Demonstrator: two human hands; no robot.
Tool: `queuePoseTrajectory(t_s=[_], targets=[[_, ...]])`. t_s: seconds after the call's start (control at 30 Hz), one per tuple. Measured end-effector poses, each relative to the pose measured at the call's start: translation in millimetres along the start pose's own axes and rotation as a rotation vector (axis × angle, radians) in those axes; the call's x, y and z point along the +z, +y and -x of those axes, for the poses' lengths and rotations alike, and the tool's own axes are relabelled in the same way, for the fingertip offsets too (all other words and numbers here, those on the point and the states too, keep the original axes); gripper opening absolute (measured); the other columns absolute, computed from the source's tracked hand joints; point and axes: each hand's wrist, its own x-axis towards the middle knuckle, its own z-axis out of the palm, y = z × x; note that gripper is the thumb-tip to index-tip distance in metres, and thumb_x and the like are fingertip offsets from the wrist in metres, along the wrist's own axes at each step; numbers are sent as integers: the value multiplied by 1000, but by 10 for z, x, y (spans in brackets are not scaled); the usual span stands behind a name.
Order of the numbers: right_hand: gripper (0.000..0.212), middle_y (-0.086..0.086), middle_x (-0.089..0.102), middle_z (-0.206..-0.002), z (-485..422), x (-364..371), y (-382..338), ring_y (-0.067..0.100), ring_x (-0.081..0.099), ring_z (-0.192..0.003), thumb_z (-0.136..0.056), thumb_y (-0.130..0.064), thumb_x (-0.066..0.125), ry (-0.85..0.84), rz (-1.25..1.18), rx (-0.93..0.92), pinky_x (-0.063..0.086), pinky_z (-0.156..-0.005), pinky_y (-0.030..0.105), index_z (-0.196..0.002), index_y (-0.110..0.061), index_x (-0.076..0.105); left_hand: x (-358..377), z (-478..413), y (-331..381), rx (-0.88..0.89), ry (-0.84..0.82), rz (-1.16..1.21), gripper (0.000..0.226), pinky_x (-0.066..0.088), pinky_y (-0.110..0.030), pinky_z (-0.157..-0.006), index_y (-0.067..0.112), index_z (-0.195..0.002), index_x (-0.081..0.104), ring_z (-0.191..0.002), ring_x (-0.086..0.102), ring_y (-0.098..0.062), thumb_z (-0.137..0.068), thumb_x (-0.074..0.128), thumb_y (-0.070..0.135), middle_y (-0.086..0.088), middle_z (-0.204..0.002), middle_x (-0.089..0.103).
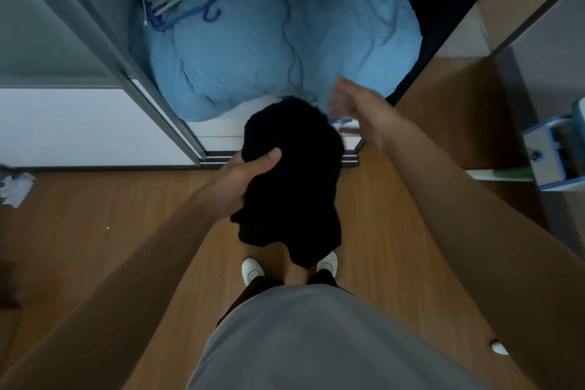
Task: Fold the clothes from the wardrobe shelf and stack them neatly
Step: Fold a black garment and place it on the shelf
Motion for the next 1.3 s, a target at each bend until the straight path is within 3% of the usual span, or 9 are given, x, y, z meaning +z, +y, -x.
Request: queuePoseTrajectory(t_s=[0.17,0.27,0.37,0.5,0.67,0.8,0.9,1.1,1.3], targets=[[95,2,58,-140,184,-90,990,24,55,-126,-67,-92,50,-197,-104,347,34,-110,54,-132,-24,62,55,-27,174,5,127,169,34,58,-26,-78,17,-120,67,-110,69,-22,-93,64,37,-7,-117,73],[68,13,52,-145,403,34,1136,39,50,-131,-64,-86,63,-329,-257,295,33,-112,59,-116,-44,69,80,-60,244,8,168,170,34,58,-24,-77,19,-122,64,-110,69,-18,-96,60,41,-2,-119,73],[78,28,43,-145,451,17,1105,49,37,-136,-77,-64,72,-263,-244,143,28,-117,60,-132,-9,59,70,-82,287,-17,238,145,29,59,-23,-72,21,-117,63,-103,71,-15,-96,59,41,1,-112,75],[45,12,73,-116,421,-189,851,27,69,-110,-84,-39,74,-105,-195,-52,49,-104,45,-116,-9,71,17,-92,325,-47,266,55,29,59,-24,-69,17,-113,67,-98,73,-17,-96,61,39,-1,-103,77],[43,5,72,-119,490,-140,753,9,71,-103,-80,-47,75,-158,-265,-36,56,-86,25,-112,-20,68,15,-102,435,-138,202,55,33,59,-24,-66,14,-111,69,-97,74,-19,-92,65,41,-5,-105,77],[39,-31,65,-99,666,71,888,-24,60,-85,-80,-39,75,-219,-59,-115,45,-67,-2,-112,-41,54,17,-131,476,-191,221,54,33,60,-26,-64,14,-104,74,-93,74,-20,-93,63,43,-6,-103,77],[24,-30,72,-95,658,122,818,-15,65,-90,-88,-31,73,-196,-90,-185,48,-70,2,-107,-38,60,-8,-127,476,-183,247,13,40,58,-24,-58,20,-81,83,-85,75,-17,-94,59,48,-3,-94,78],[17,1,78,-102,582,252,680,15,74,-97,-93,-24,69,-172,-382,6,59,-77,27,-108,-16,69,-225,-4,303,-33,152,232,58,60,-29,-69,23,-92,82,-98,73,-17,-79,57,74,-4,-102,77],[29,11,72,-107,500,122,499,23,72,-94,-97,-29,59,-241,-504,233,57,-82,32,-108,-7,75,-284,78,1,-141,-32,3,39,59,-29,-76,15,-105,74,-97,72,-23,-73,82,35,-9,-103,74]])
